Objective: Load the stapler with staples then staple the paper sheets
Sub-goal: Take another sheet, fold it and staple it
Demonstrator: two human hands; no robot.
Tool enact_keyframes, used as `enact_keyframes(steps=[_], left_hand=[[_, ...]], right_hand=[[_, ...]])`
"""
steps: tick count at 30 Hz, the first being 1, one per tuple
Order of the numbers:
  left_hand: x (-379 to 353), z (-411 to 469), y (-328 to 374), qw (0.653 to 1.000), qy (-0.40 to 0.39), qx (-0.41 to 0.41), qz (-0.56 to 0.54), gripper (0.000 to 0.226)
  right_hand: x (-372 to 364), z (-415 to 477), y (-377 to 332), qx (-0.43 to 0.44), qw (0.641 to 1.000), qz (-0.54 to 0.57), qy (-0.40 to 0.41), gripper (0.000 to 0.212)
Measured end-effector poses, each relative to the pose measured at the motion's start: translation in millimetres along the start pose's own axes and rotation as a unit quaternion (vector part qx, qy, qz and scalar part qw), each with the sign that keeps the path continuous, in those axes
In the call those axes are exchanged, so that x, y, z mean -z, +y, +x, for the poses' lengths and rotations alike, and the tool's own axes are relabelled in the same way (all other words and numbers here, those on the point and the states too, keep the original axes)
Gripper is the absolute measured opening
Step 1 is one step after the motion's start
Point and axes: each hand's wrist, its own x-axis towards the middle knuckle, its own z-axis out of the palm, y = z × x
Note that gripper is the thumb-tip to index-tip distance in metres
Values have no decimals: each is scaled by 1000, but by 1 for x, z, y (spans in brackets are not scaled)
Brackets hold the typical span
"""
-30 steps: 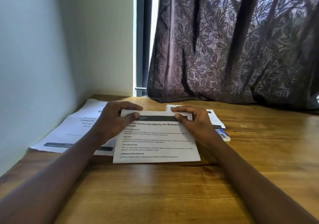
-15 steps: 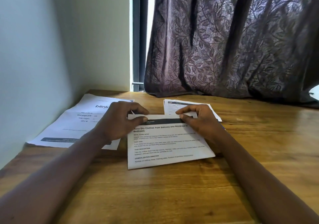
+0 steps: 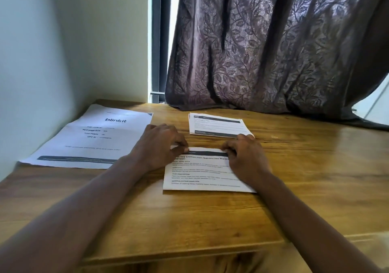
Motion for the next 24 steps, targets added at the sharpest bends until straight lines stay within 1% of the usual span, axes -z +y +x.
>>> enact_keyframes(steps=[3, 6, 9, 10, 11, 13, 15, 17, 21, 22, 24], left_hand=[[3, -1, 3, 999, -16, 18, 21, 28], [11, -1, 17, 996, -44, 28, 77, 31], [19, 2, 41, 988, -66, 58, 130, 33], [19, 5, 55, 989, -56, 65, 121, 37], [17, 8, 72, 993, -35, 74, 82, 44], [9, 14, 111, 993, -2, 103, -51, 60], [0, 17, 148, 979, -19, 139, -145, 66], [-10, 15, 169, 977, -49, 149, -147, 62], [-27, 5, 154, 982, -68, 147, -102, 47], [-29, 3, 145, 981, -89, 148, -87, 45], [-30, -1, 129, 978, -145, 145, -44, 53]], right_hand=[[-1, -1, -2, -3, 1000, -5, -1, 26], [1, -3, -4, -2, 1000, -14, 4, 28], [2, -4, -7, 3, 1000, -23, 8, 29], [3, -5, -8, 6, 1000, -30, 8, 29], [3, -6, -9, 8, 999, -37, 8, 28], [4, -8, -10, 7, 999, -50, 11, 27], [5, -9, -10, 6, 997, -73, 11, 30], [6, -8, -9, 3, 997, -79, 4, 34], [6, -6, -8, 4, 998, -61, 3, 23], [6, -6, -8, 1, 999, -45, 6, 22], [4, -6, -8, -9, 1000, -18, 5, 22]])
